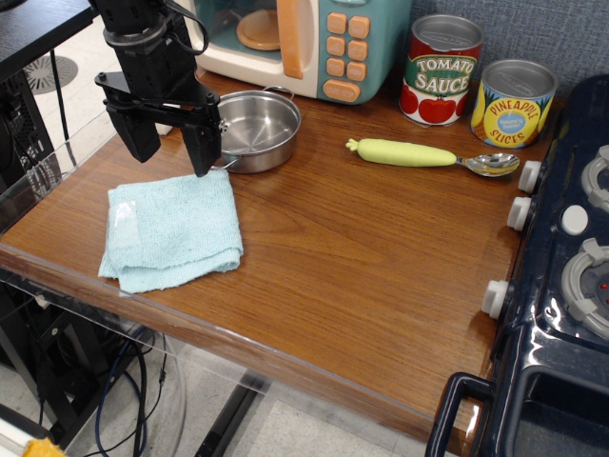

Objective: Move the silver pot to the edge of the table next to the blue rag and the stove knobs.

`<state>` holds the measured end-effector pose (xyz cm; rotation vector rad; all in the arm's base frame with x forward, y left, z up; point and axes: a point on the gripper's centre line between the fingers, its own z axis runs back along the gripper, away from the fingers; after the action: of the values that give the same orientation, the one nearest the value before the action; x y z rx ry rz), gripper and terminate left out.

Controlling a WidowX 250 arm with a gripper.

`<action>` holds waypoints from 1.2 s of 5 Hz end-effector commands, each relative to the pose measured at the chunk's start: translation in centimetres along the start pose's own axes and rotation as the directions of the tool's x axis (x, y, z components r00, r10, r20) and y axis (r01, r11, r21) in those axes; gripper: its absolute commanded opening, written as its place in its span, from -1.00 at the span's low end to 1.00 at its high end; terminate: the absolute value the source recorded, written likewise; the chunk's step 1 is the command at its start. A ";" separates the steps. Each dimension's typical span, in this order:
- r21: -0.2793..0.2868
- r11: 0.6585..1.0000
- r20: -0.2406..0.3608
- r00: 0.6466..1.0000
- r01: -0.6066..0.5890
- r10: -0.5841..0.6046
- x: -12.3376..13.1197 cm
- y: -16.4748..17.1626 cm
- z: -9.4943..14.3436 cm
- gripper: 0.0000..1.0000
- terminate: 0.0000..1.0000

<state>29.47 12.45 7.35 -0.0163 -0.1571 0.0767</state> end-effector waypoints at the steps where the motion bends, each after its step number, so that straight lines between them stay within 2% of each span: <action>1: 0.000 1.000 0.000 1.000 0.000 0.000 0.0 0.0 0.0 1.00 -1.00; 3: -0.021 0.996 0.048 0.995 -0.089 0.090 1.5 1.6 2.4 1.00 -1.00; 4: -0.034 0.987 0.091 0.983 -0.156 0.159 2.8 2.5 3.2 1.00 -1.00; 5: 0.037 0.975 0.105 0.971 -0.219 0.214 4.4 3.4 2.8 1.00 -1.00; 6: 0.079 0.963 0.098 0.963 -0.258 0.250 5.3 3.9 1.7 1.00 -1.00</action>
<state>33.96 16.44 7.71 0.0409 -0.1840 0.3510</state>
